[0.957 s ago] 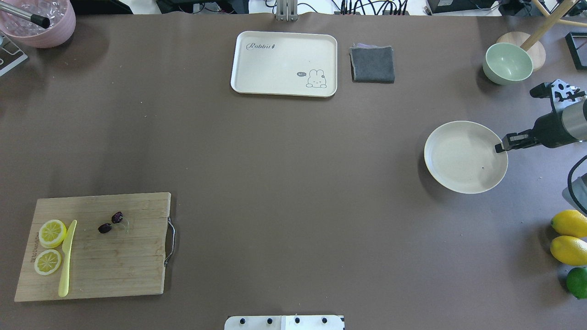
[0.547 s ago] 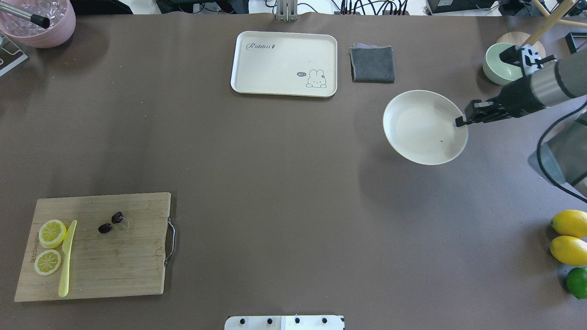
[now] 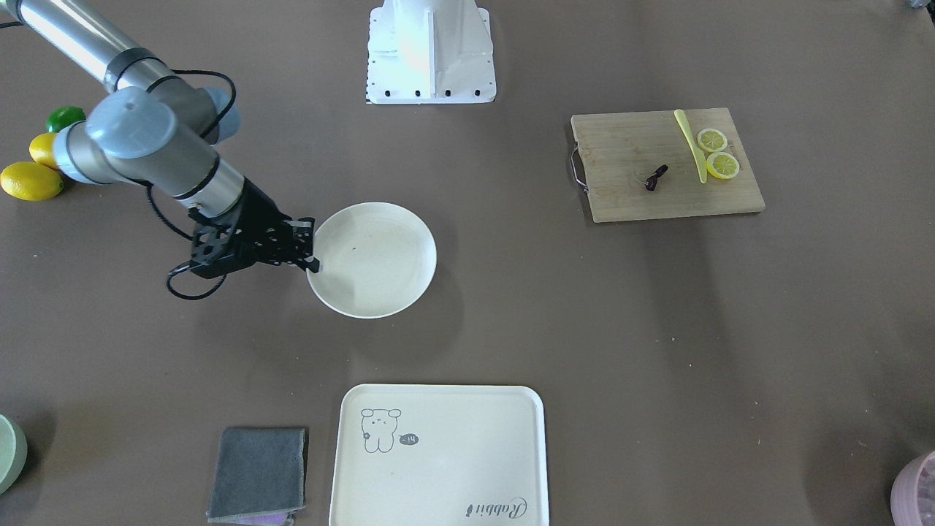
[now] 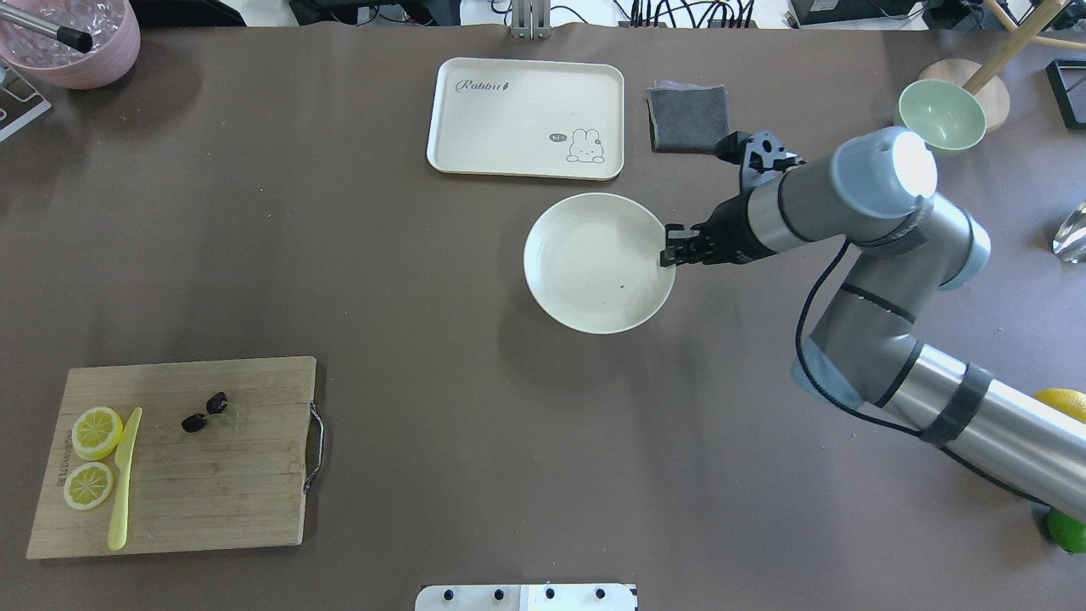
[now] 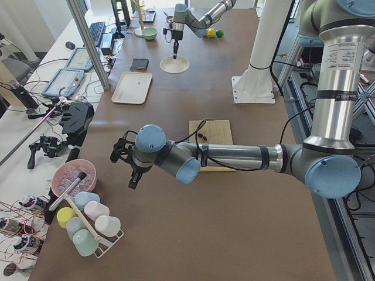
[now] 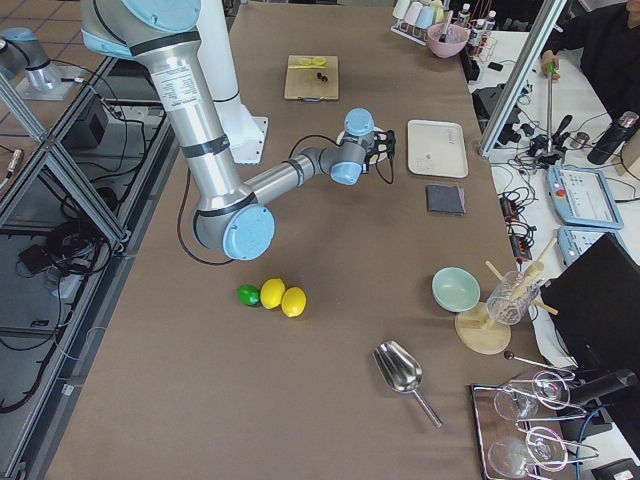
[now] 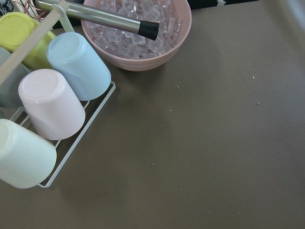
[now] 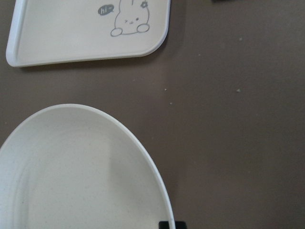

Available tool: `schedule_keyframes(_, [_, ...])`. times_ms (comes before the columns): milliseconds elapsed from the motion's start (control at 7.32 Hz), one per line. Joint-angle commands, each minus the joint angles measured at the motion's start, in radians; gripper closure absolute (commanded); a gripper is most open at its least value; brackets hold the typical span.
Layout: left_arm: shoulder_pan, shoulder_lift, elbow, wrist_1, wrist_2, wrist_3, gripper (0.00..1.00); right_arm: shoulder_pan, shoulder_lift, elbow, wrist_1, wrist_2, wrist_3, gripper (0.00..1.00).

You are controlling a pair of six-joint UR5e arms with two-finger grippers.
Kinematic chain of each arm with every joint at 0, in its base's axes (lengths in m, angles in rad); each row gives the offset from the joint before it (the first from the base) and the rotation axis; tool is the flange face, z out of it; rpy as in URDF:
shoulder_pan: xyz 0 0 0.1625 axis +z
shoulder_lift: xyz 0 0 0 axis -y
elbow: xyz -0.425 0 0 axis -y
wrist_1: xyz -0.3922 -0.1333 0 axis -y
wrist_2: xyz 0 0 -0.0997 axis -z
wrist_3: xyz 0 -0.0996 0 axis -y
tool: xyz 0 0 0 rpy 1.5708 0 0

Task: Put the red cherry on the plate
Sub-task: 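Drag the white plate with the right gripper toward the table center, release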

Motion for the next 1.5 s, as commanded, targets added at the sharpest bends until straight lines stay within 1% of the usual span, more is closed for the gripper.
schedule_keyframes(0, [0.000, 0.006, 0.006, 0.000, 0.000, 0.003, 0.02, -0.115, 0.065, -0.007, -0.072, -0.109, 0.042, 1.00])
schedule_keyframes(137, [0.000, 0.003, 0.014, -0.002, 0.000, 0.004, 0.02, -0.138, 0.100, -0.007, -0.125, -0.142, 0.062, 1.00])
schedule_keyframes(273, [0.000, 0.000, 0.023, -0.002, 0.000, 0.007, 0.02, -0.155, 0.117, -0.007, -0.133, -0.158, 0.064, 1.00])
schedule_keyframes(683, [0.000, 0.000, 0.028, -0.002, 0.000, 0.004, 0.02, -0.176, 0.119, -0.018, -0.136, -0.173, 0.070, 1.00])
schedule_keyframes(820, [0.000, -0.002, 0.028, 0.000, 0.000, 0.003, 0.02, -0.175, 0.121, -0.024, -0.135, -0.173, 0.070, 0.66])
schedule_keyframes(957, [0.000, -0.004, 0.028, 0.000, 0.000, 0.001, 0.02, -0.176, 0.119, -0.024, -0.133, -0.175, 0.070, 0.05])
schedule_keyframes(1094, [0.001, -0.005, 0.025, 0.000, 0.000, -0.003, 0.02, -0.175, 0.121, -0.021, -0.130, -0.181, 0.075, 0.00])
schedule_keyframes(1230, [0.000, -0.007, 0.007, -0.005, -0.003, -0.066, 0.02, -0.160, 0.119, -0.017, -0.130, -0.179, 0.075, 0.00])
schedule_keyframes(1367, [0.015, -0.008, -0.045, -0.032, -0.005, -0.194, 0.02, -0.123, 0.119, -0.006, -0.135, -0.153, 0.073, 0.00])
